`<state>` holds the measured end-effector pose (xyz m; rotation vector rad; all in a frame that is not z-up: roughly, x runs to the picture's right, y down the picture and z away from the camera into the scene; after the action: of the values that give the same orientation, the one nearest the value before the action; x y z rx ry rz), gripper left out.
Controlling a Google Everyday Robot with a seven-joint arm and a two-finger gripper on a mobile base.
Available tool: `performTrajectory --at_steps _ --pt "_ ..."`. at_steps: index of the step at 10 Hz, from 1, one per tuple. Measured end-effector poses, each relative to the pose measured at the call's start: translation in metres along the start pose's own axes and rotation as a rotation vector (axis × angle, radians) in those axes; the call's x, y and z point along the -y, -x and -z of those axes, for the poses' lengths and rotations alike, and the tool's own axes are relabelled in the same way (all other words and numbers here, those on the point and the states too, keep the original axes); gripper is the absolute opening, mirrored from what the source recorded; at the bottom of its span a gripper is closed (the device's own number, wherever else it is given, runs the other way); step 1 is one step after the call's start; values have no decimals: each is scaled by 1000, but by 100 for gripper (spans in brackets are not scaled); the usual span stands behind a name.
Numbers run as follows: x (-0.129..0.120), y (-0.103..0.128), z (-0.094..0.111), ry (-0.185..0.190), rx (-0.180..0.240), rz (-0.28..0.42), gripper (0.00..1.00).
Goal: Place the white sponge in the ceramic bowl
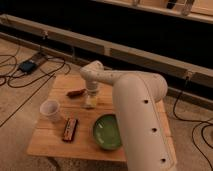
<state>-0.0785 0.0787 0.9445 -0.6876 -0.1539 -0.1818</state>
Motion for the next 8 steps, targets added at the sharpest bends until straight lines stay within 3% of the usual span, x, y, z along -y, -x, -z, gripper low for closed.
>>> performTrajectory --at_steps 1,8 --pt "-1 -3 6 -2 8 -8 0" --pt "-11 -18 29 -7 24 -25 0"
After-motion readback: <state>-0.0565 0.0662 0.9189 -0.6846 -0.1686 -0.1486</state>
